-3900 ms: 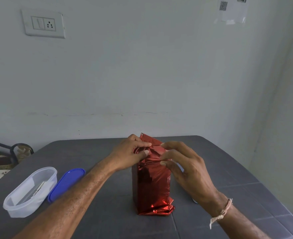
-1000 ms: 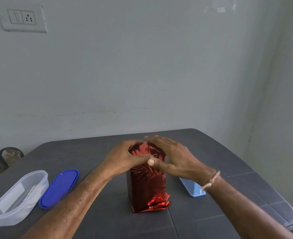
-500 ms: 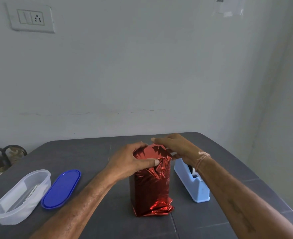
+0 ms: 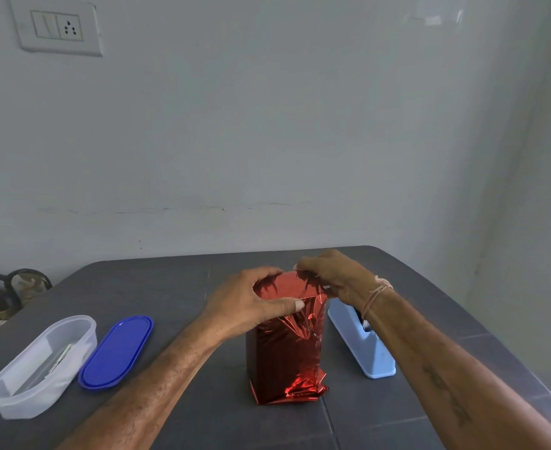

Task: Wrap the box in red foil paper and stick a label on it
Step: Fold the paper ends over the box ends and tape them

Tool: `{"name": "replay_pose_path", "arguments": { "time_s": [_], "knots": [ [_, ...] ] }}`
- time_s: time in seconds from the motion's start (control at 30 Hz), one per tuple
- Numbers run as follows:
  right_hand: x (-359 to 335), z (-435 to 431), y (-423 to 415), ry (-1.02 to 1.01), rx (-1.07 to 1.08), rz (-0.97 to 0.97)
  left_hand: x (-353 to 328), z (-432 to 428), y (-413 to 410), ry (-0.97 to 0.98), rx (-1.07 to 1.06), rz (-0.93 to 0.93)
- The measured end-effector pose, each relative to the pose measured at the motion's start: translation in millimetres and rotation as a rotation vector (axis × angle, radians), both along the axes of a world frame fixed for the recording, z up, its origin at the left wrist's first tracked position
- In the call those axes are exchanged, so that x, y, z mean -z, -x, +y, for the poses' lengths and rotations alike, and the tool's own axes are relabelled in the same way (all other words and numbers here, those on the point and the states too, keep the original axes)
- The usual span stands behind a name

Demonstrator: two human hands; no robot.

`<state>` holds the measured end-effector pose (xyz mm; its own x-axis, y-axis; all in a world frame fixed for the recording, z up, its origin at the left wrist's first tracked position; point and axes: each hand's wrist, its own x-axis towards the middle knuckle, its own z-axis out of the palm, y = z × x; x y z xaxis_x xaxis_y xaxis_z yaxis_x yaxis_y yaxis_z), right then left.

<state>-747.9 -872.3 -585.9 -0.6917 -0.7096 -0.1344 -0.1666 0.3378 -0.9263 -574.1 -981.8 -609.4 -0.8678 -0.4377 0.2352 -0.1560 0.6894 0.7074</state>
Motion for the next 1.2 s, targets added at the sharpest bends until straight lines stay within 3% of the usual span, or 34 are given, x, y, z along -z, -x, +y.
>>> {"name": "replay_pose_path", "arguments": {
  "time_s": [0.2, 0.3, 0.4, 0.73, 1.0, 1.2],
  "knots": [
    [15.4, 30.5, -10.1, 0.412, -0.207, 0.235, 1.7, -2.0, 0.5, -0.056, 0.040, 0.020],
    [19.4, 42.1, -11.3, 0.348, -0.390, 0.339, 2.4, -5.4, -0.3, -0.092, 0.054, 0.030],
    [21.3, 45.3, -7.9, 0.284, -0.434, 0.392, 4.4, -7.2, -0.8, -0.091, 0.063, 0.024],
    [22.8, 45.8, -6.6, 0.278, -0.444, 0.474, -2.8, -4.1, -2.6, -0.077, 0.134, -0.024],
    [20.3, 46.8, -7.4, 0.211, -0.478, 0.654, -2.6, -6.9, -2.1, -0.085, 0.166, -0.044],
    [23.3, 45.7, -5.5, 0.214, -0.456, 0.630, -1.4, -13.7, -8.7, -0.248, 0.223, -0.036]
  ]
}}
